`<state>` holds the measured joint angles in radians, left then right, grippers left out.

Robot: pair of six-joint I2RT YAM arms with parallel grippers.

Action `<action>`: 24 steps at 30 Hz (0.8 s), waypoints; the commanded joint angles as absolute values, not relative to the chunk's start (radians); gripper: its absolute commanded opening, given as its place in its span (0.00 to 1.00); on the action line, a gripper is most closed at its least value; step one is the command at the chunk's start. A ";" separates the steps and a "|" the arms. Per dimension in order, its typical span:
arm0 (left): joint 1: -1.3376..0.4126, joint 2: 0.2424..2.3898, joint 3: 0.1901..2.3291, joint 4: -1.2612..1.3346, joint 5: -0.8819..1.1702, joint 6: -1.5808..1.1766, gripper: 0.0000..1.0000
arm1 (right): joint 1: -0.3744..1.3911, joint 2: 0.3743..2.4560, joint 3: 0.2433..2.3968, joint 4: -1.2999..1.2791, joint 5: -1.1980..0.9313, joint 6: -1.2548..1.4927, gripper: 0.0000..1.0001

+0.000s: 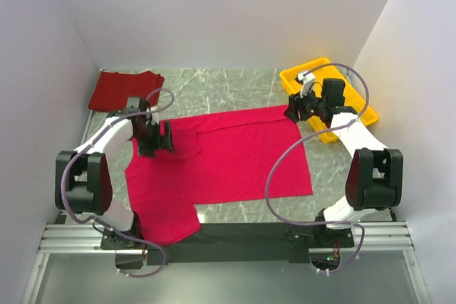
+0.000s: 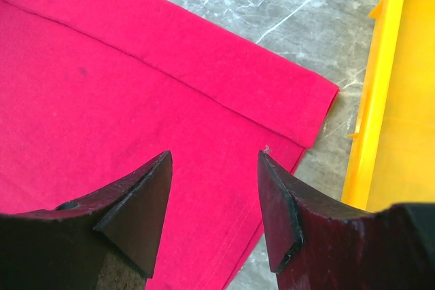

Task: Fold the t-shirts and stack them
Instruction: Fold the tshirt

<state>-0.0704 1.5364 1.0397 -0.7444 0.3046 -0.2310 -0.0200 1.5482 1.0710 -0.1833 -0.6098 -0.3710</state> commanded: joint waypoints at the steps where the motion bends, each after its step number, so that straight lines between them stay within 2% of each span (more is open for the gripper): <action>1: -0.084 1.448 0.970 -0.826 0.289 -0.348 0.86 | -0.025 1.557 1.088 -0.144 -0.621 -0.351 0.60; 3: -0.084 1.332 0.968 -0.793 0.212 -0.392 0.89 | -0.025 1.560 1.091 -0.141 -0.624 -0.345 0.60; 4: -0.084 1.297 0.992 -0.782 0.101 -0.426 0.98 | -0.025 1.560 1.097 -0.140 -0.627 -0.345 0.60; 7: -0.077 1.206 1.000 -0.648 0.051 -0.454 0.99 | -0.025 1.566 1.106 -0.144 -0.632 -0.342 0.60; 12: -0.012 1.376 1.065 -0.601 0.077 -0.564 0.99 | -0.025 1.549 1.106 -0.152 -0.634 -0.342 0.60; 14: 0.049 1.463 1.069 -0.580 0.132 -0.594 0.92 | -0.025 1.540 1.095 -0.153 -0.630 -0.345 0.60; 16: 0.080 1.503 1.075 -0.517 0.156 -0.614 0.77 | -0.025 1.523 1.075 -0.156 -0.629 -0.350 0.60; 24: 0.189 1.680 1.167 -0.413 0.143 -0.632 0.65 | -0.026 1.493 1.046 -0.166 -0.617 -0.367 0.60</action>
<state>0.1711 1.6394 1.0973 -0.4889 0.1371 -0.6151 -0.0204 1.5391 1.0618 -0.1783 -0.6178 -0.3569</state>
